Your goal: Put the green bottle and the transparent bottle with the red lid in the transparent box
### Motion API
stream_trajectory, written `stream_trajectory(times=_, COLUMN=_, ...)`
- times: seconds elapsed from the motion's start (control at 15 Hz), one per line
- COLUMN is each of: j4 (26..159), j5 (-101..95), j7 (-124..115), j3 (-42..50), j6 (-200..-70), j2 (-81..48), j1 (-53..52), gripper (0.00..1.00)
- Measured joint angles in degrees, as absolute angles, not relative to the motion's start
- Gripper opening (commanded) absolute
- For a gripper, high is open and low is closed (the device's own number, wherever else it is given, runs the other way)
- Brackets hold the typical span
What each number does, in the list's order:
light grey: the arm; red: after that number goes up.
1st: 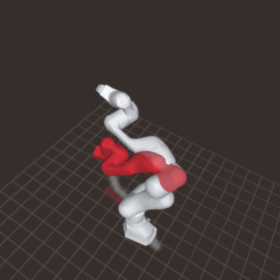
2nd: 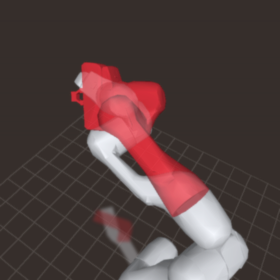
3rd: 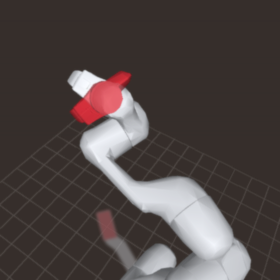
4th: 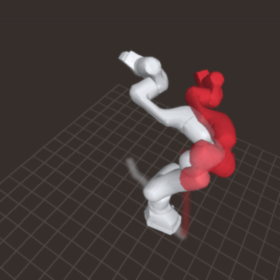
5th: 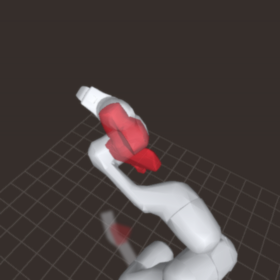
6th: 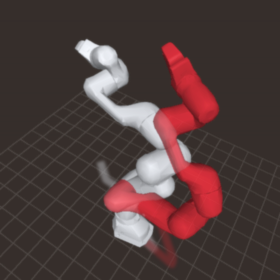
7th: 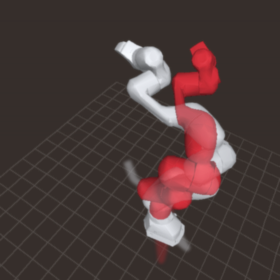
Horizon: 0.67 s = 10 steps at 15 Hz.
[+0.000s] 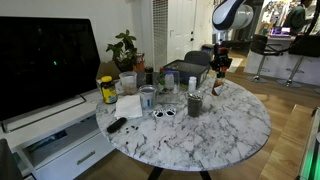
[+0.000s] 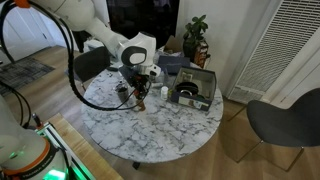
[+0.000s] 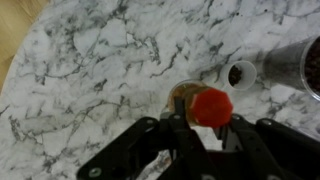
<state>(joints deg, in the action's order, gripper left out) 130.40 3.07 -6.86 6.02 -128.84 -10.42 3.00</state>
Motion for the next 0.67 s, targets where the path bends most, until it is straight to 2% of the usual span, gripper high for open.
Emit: stream_trajectory(times=0.67, j4=109.64, j5=8.59, j7=-6.12, j3=1.06, j6=-113.23, j2=-11.46, j1=1.46, gripper=0.07)
